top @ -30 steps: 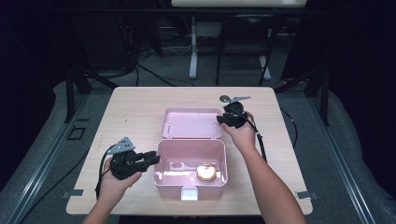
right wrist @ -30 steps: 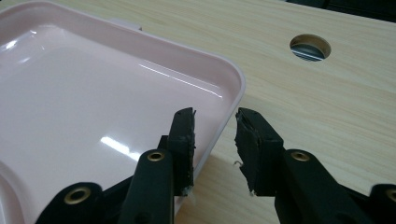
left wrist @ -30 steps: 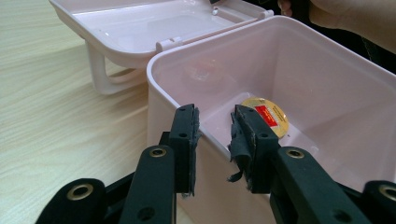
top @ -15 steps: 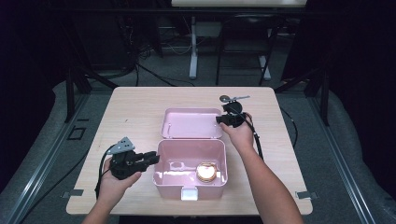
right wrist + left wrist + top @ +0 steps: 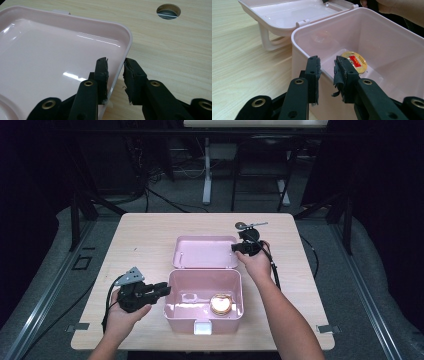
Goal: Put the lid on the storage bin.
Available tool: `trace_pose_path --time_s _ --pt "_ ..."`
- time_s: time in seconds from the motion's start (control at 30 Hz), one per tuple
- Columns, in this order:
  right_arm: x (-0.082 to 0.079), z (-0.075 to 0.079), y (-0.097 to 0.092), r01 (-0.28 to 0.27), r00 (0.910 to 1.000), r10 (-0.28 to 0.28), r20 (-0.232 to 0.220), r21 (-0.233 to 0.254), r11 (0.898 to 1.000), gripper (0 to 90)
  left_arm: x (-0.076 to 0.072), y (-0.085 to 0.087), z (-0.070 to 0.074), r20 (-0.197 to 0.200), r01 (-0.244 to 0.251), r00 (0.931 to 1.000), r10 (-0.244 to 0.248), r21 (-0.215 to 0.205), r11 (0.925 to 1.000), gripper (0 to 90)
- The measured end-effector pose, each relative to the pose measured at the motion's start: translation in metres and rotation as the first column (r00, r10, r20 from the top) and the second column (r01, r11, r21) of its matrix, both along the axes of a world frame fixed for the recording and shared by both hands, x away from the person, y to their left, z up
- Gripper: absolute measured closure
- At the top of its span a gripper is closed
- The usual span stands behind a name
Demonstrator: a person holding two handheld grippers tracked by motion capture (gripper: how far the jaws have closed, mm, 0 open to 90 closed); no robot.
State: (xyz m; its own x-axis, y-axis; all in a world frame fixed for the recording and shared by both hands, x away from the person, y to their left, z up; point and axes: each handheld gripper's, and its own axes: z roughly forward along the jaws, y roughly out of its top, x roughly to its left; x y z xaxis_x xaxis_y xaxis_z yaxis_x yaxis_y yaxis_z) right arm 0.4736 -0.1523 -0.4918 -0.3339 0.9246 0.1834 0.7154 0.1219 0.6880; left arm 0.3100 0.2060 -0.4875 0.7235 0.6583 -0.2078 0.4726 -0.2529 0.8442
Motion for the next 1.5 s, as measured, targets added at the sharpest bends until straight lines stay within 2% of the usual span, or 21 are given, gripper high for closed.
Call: trace_pose_path --time_s 0.33,0.67,0.9,1.13,1.5 --pt "-0.002 0.003 0.002 0.008 0.9998 -0.008 0.019 -0.014 1.0 74.8 -0.001 0.0 0.0 0.005 0.0 1.0 0.0 0.005 1.0 72.6" --pt "-0.004 0.008 0.002 0.014 0.9992 -0.014 0.036 0.005 1.0 76.3 -0.001 -0.001 0.0 0.003 -0.002 1.0 0.002 -0.001 1.0 72.6" --pt "-0.006 0.014 0.001 0.006 0.9975 -0.007 0.07 0.01 1.0 77.5 -0.001 0.0 0.0 0.002 -0.003 1.0 0.003 0.0 1.0 72.4" --pt "-0.01 0.027 0.003 0.002 0.9924 -0.003 0.123 0.008 1.0 80.0 -0.001 0.0 -0.001 0.001 -0.002 1.0 0.002 -0.002 1.0 71.7" --pt "-0.018 0.037 0.002 0.011 0.989 -0.013 0.147 0.02 1.0 81.4 0.0 0.0 0.0 0.004 0.0 1.0 0.0 0.0 1.0 71.6"
